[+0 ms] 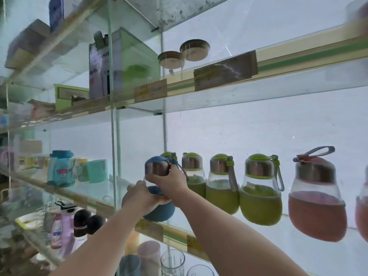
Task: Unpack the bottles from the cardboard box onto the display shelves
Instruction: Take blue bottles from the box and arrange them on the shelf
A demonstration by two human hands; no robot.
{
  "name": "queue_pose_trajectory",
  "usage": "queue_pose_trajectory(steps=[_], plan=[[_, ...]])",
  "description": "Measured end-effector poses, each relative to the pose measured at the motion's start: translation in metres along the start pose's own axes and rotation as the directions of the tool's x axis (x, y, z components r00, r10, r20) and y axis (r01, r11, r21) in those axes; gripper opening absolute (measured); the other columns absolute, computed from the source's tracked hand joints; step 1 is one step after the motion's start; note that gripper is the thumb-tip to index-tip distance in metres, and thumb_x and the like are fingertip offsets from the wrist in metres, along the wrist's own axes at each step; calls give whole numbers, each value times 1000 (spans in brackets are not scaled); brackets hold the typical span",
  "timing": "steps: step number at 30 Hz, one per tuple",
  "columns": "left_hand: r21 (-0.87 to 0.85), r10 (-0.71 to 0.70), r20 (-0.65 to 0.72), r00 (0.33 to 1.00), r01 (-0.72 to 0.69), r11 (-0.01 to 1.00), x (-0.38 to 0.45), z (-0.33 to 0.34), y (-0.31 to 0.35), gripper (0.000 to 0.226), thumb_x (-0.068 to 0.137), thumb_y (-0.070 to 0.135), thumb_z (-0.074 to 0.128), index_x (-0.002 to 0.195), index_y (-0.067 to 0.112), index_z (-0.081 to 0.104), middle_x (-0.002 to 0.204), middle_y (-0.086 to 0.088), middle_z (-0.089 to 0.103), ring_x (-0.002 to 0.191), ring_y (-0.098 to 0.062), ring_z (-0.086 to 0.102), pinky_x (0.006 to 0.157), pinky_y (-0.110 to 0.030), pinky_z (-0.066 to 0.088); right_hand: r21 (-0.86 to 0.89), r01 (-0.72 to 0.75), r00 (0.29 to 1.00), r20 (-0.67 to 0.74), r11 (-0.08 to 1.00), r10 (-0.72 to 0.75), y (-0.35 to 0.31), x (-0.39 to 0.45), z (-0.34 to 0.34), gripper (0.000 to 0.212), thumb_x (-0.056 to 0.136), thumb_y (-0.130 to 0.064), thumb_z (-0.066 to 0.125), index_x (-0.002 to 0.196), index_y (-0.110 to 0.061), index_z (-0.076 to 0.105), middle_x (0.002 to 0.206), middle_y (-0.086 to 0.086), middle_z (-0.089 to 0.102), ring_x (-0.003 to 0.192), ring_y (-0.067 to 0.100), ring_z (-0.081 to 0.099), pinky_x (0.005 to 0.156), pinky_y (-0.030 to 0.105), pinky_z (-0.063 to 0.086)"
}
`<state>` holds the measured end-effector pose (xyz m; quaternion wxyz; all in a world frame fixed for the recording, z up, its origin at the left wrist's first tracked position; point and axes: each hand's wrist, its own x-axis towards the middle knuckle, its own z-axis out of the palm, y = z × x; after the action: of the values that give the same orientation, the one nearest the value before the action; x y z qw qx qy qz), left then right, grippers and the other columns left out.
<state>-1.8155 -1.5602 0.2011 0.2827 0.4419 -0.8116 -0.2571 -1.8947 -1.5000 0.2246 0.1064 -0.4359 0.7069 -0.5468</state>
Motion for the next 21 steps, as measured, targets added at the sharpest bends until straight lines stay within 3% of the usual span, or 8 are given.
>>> queue_pose_trajectory(steps=[3,7,10,13,18,21], plan=[[16,19,-24,1000,-18,1000,4,2,-2,86,71,44,76,138,10,34,133,-11,50,121,-27,50,94,-34,45,-30,8,1000,-5,1000,-8,0,5,4,59,79,-38,71,126,-11,48,120,6,57,100,19,54,83,28,43],[54,37,-90,995,-32,998,6,7,1,77,75,40,74,132,8,33,126,-11,55,115,-28,55,87,-32,45,-152,-14,1000,-4,988,13,-1,11,8,68,78,-45,69,132,-10,46,129,11,49,114,26,52,94,32,44],[87,47,-121,991,-37,996,9,11,0,72,75,39,74,128,7,37,123,-15,53,113,-30,54,89,-35,45,-213,-22,1000,15,977,26,1,16,7,64,76,-36,71,129,-10,48,127,11,49,112,25,52,91,30,45],[41,31,-123,992,-26,999,13,13,-2,73,75,38,74,131,7,39,121,-18,45,109,-32,54,89,-36,47,-238,2,1000,13,971,1,5,17,8,65,77,-32,71,131,-9,45,129,11,48,113,25,52,89,29,45],[-44,39,-72,997,-42,998,20,11,-10,72,77,22,72,134,5,33,121,-21,49,104,-33,54,79,-34,44,-281,45,998,44,959,-34,7,16,12,71,81,-37,67,138,-8,34,134,14,41,121,29,47,96,34,43],[-134,50,-49,998,-56,989,25,9,-18,67,79,14,69,133,7,28,118,-20,53,103,-34,55,85,-41,48,-269,49,997,64,962,-33,11,15,20,72,83,-37,65,140,-9,30,137,14,38,126,31,43,101,37,42]])
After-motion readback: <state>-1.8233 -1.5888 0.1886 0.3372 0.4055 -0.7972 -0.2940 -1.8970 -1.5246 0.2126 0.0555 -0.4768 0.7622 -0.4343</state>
